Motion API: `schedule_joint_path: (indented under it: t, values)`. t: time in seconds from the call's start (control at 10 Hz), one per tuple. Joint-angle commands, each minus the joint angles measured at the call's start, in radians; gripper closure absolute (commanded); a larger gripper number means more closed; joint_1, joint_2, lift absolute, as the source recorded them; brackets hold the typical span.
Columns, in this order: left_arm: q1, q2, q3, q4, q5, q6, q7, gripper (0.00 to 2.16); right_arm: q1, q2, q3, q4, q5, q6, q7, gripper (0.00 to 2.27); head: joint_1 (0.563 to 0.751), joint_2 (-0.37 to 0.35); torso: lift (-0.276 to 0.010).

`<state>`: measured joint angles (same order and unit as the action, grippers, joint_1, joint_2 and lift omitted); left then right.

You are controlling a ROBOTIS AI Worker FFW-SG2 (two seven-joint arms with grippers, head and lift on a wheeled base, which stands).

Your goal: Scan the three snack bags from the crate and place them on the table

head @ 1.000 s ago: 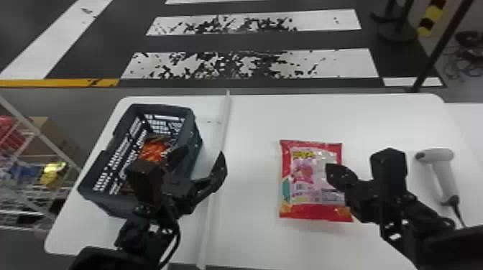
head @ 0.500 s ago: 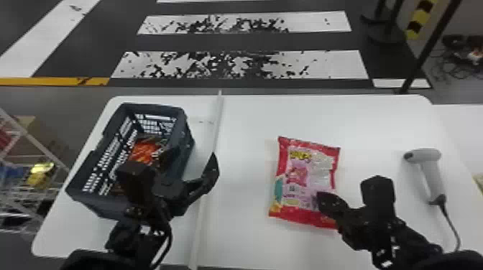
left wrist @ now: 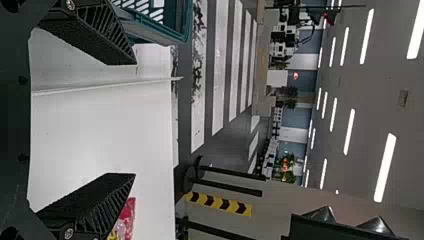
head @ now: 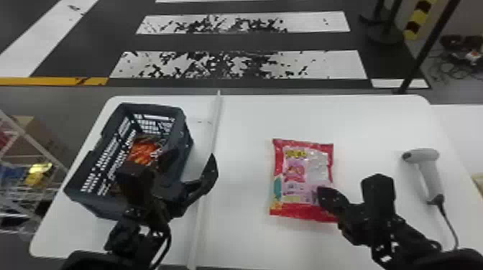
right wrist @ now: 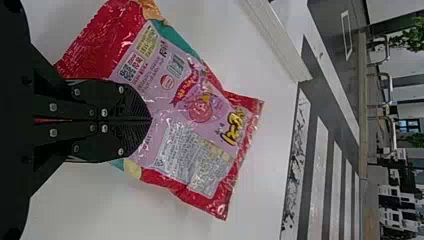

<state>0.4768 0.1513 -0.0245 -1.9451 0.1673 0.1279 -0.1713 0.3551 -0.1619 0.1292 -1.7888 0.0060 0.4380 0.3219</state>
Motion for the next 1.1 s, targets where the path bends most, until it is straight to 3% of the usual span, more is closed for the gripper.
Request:
schedule_joint_path:
  t: [0.0, 0.2, 0.4, 0.7, 1.0]
  values:
    - [0.000, 0.001, 0.000, -0.001, 0.001, -0.003, 0.000, 0.08, 0.008, -0.001, -0.003, -0.107, 0.005, 0.049, 0.000, 2.19, 0.695, 0.071, -0.062]
    - [0.005, 0.001, 0.000, -0.006, 0.000, -0.012, 0.000, 0.08, -0.011, -0.001, 0.041, -0.169, 0.005, 0.117, 0.003, 2.19, 0.695, 0.081, -0.062]
    - [0.005, -0.001, 0.000, -0.005, 0.001, -0.015, 0.000, 0.08, -0.054, 0.001, 0.116, -0.141, 0.003, 0.129, 0.003, 2.19, 0.695, 0.114, -0.062]
    - [0.005, 0.001, 0.005, -0.001, 0.001, -0.015, 0.000, 0.08, -0.199, 0.004, 0.234, 0.028, 0.003, 0.144, 0.003, 2.19, 0.695, 0.190, -0.062]
    - [0.006, 0.004, 0.011, -0.003, 0.006, -0.015, 0.000, 0.08, -0.298, 0.013, 0.288, 0.166, 0.008, 0.123, 0.003, 2.19, 0.695, 0.228, -0.062]
